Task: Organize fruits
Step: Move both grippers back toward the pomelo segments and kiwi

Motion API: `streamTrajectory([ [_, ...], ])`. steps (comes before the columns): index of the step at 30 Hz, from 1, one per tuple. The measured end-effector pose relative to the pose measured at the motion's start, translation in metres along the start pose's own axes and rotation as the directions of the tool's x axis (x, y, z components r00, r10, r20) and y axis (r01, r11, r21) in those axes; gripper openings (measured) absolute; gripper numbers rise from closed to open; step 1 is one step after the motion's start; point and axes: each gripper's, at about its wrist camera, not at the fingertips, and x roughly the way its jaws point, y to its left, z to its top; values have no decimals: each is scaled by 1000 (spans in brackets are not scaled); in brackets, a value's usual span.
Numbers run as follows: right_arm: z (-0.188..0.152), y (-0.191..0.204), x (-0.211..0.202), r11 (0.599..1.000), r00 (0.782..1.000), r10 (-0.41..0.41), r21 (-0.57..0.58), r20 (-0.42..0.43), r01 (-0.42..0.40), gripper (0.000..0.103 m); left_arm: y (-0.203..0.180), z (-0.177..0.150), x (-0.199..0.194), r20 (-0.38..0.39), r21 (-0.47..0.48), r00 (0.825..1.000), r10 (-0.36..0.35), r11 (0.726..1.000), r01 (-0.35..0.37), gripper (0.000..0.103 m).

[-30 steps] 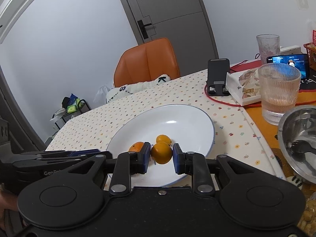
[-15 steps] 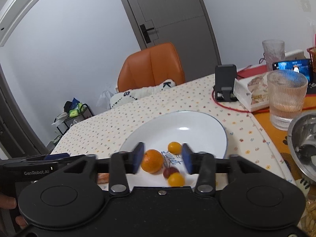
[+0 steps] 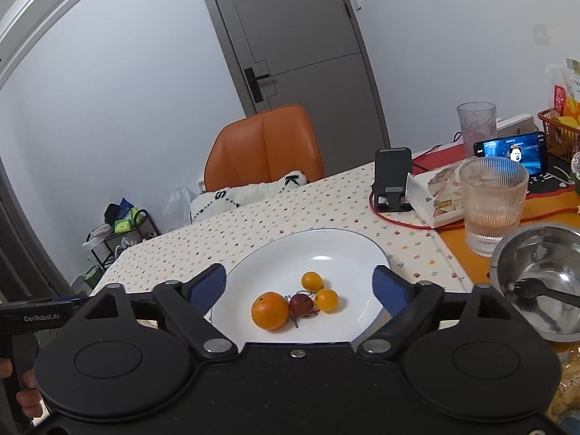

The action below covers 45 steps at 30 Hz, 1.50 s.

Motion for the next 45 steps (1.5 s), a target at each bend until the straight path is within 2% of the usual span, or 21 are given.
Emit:
streamTrajectory([
  [8, -1, 18, -3, 999, 1000, 25, -21, -10, -25, 98, 20, -4, -15, 11, -9, 1000, 16, 1000, -16, 88],
  [22, -11, 56, 10, 995, 995, 83, -57, -52, -86, 101, 70, -6, -33, 9, -65, 997, 80, 995, -79, 88],
  [29, -16, 74, 19, 991, 991, 108, -75, -76, -114, 101, 88, -11, -34, -5, -86, 994, 106, 991, -106, 88],
  [39, -29, 98, 40, 983, 982, 136, -105, -128, -150, 101, 110, -29, -28, -21, -107, 994, 106, 988, -108, 87],
  [45, -35, 111, 50, 975, 970, 187, -89, -156, -203, 100, 121, -37, -23, -24, -127, 993, 115, 985, -117, 83],
])
